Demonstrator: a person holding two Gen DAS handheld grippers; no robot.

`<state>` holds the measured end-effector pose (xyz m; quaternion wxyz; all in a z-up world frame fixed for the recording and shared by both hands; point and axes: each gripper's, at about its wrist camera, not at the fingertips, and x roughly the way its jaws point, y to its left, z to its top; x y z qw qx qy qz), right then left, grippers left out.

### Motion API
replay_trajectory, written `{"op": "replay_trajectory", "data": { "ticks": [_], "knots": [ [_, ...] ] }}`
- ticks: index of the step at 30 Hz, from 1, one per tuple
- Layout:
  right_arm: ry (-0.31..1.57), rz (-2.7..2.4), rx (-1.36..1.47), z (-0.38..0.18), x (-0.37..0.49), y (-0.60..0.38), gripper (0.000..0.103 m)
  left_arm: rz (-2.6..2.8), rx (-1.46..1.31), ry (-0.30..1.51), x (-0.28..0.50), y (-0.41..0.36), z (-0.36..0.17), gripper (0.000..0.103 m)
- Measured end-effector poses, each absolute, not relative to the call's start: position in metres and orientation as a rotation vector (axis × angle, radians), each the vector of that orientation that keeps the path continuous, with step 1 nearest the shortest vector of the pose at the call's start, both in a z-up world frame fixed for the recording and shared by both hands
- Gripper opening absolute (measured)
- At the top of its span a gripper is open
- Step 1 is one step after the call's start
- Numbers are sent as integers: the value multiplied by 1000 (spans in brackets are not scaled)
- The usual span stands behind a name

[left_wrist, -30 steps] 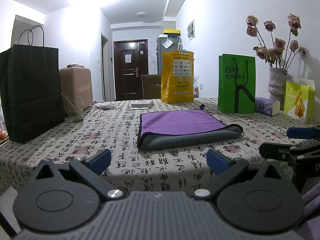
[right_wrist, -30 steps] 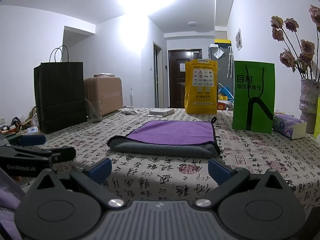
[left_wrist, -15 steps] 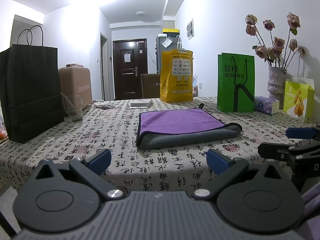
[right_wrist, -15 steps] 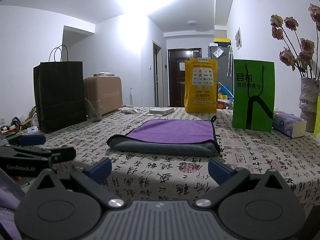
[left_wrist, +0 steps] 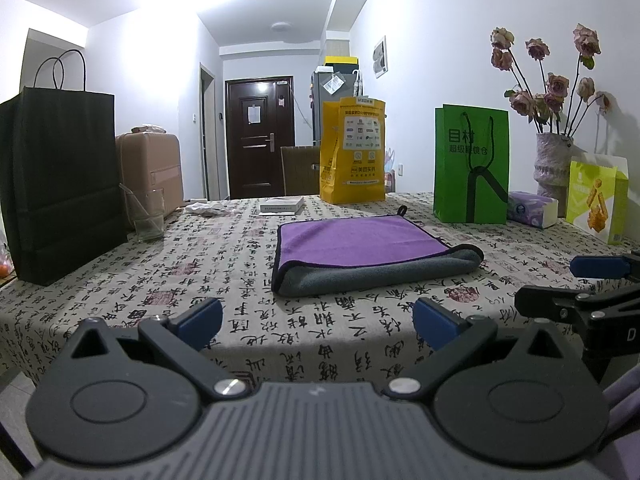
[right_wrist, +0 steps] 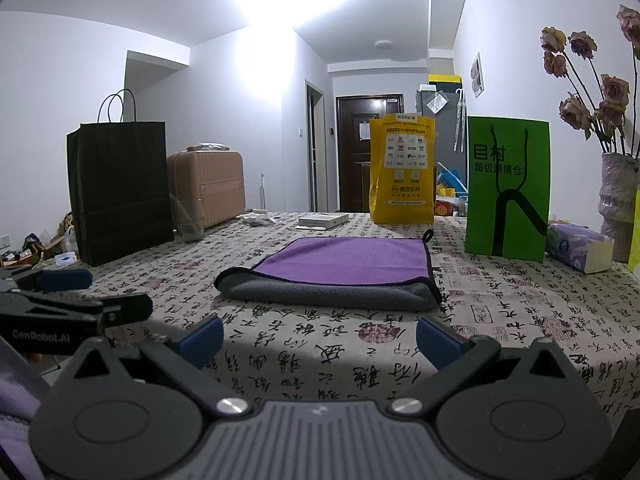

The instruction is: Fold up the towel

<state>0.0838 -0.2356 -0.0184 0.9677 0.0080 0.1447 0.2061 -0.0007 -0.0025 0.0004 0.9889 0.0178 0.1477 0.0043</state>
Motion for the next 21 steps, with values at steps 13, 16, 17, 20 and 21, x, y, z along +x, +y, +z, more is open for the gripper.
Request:
{"op": "replay_trajectory", "data": {
  "ticks": [13, 16, 17, 20, 21],
  "knots": [
    [299, 403, 28, -22, 88, -236, 103, 16, 39, 307, 5, -3, -6, 103],
    [302, 393, 40, -24, 92, -239, 103, 26, 32, 307, 9, -2, -6, 103],
    [304, 390, 40, -25, 93, -239, 103, 26, 30, 310, 11, -2, -5, 103],
    [307, 387, 42, -24, 94, -240, 103, 29, 23, 309, 14, 0, -3, 103],
    [307, 386, 42, -24, 94, -241, 103, 29, 24, 309, 14, 0, -3, 103]
  ]
}}
